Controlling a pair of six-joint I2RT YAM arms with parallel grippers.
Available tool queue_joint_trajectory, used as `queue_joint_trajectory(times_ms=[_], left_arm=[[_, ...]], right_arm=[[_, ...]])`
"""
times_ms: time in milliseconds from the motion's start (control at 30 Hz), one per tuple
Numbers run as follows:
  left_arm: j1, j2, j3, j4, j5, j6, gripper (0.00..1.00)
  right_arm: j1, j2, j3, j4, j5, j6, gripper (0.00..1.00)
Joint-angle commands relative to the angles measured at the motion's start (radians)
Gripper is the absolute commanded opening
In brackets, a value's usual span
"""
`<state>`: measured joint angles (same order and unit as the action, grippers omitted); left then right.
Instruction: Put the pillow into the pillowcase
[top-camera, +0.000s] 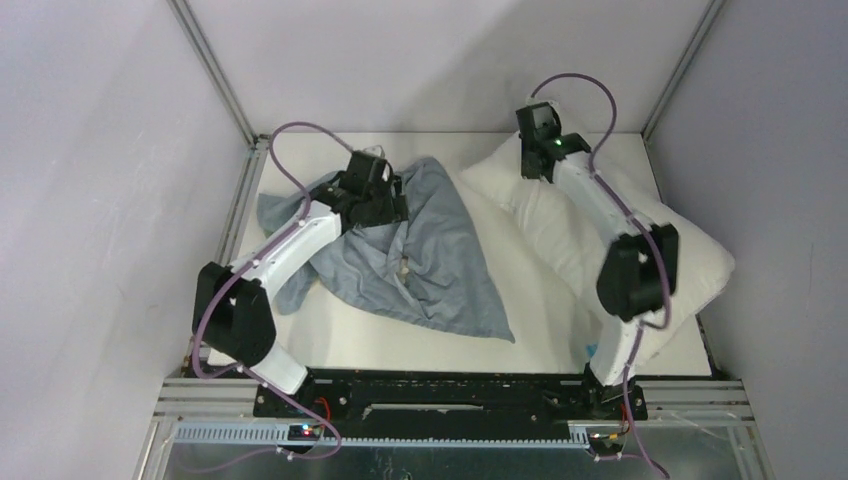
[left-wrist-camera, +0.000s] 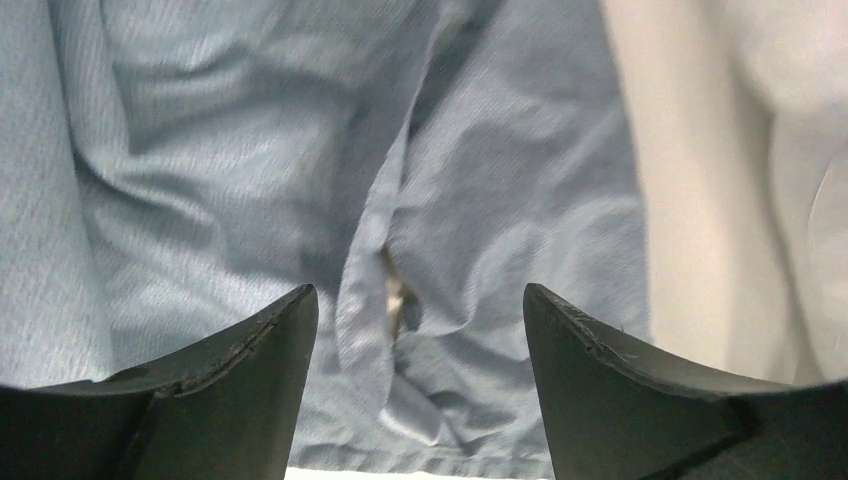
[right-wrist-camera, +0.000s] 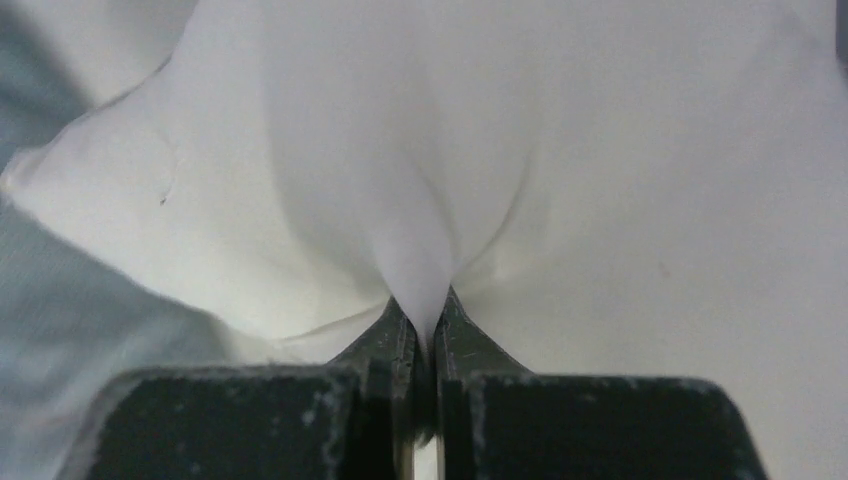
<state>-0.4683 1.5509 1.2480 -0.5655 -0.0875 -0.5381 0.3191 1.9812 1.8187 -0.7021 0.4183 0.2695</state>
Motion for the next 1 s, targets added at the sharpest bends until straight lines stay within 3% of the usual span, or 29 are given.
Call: queue_joint_trajectory(times_ms=[0,200,333,467,500,567,600,667,733,833,967], left_arm=[[0.005,0.037,0.147,0.022,0.048,0.012,0.79],[-0.020,0.082,0.241,0.060,0.134,-0.014,0.78],[-0.132,0.104,0.228,0.078,0.166,-0.027,0.74],[-0.249,0.121,0.140,0.142,0.187,-0.077,0.61],[-0.266,0.118,0.111,0.160,0.188,-0.088,0.57],[-0.282,0.100,0.047,0.199,0.198,-0.111,0.50],[-0.282,0.084,0.014,0.215,0.205,-0.118,0.48],[-0.283,0.026,-0.045,0.237,0.199,-0.127,0.47],[-0.283,-0.036,-0.086,0.227,0.165,-0.130,0.48],[-0.266,-0.148,-0.130,0.181,0.056,-0.141,0.59],[-0.174,-0.280,-0.202,0.141,-0.026,-0.164,0.68]], right_arm=[[0.077,-0.329,-0.172,0.059,-0.186,-0.054,0.00],[0.168,-0.540,-0.363,0.072,-0.255,-0.068,0.00],[0.195,-0.580,-0.409,0.058,-0.244,-0.049,0.00],[0.217,-0.601,-0.427,0.015,-0.247,-0.023,0.00],[0.226,-0.611,-0.431,0.009,-0.247,-0.019,0.07],[0.263,-0.629,-0.430,0.005,-0.235,-0.021,0.44],[0.282,-0.636,-0.424,0.002,-0.219,-0.024,0.57],[0.309,-0.632,-0.398,-0.002,-0.186,-0.031,0.74],[0.321,-0.598,-0.357,-0.004,-0.166,-0.039,0.81],[0.354,-0.497,-0.263,-0.027,-0.116,-0.066,0.89],[0.382,-0.312,-0.142,-0.047,-0.054,-0.108,0.94]])
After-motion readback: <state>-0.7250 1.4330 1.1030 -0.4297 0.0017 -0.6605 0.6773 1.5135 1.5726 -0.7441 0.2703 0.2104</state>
